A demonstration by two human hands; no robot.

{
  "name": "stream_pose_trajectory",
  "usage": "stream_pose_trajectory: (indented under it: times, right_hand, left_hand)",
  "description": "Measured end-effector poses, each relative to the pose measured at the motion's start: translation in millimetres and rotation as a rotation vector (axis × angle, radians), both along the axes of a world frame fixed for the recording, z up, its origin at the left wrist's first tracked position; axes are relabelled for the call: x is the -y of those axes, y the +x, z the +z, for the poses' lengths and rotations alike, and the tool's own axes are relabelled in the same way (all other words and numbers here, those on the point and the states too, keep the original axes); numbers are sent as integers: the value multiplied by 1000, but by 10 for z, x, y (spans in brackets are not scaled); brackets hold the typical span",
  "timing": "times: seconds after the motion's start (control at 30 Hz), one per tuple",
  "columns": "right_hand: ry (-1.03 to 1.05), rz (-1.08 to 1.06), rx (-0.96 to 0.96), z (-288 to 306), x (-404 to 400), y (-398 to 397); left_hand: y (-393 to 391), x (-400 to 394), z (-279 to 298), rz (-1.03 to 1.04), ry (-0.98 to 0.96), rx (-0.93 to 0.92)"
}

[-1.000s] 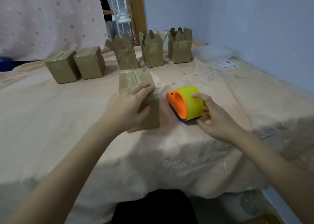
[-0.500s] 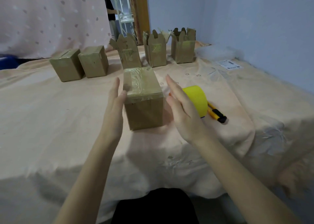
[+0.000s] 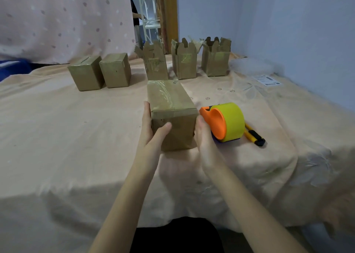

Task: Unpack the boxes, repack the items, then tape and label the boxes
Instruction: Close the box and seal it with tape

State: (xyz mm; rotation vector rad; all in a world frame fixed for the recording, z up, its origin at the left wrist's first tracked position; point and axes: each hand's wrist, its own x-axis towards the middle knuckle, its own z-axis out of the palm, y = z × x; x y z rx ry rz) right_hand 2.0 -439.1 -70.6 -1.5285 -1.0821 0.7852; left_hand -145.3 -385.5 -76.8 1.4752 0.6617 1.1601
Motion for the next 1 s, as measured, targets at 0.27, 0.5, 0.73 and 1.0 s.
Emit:
stream_pose_trajectory:
  times: [0.27,0.5,0.73,1.0]
  right_hand:
    - [394,161,-244,-486,-188,-523]
    - [244,39,-265,-494,-193,-402]
    - [512,166,140,97,4,65]
    - [429,364,476,154,-94,272]
  left_hand:
    - [-249,15,-166,143,86,-128]
    - [-433,-80,-193,41,136,-177]
    - [-766,-255,70,-35,284,-139]
    - [-799,-430,93,-59,520,-311]
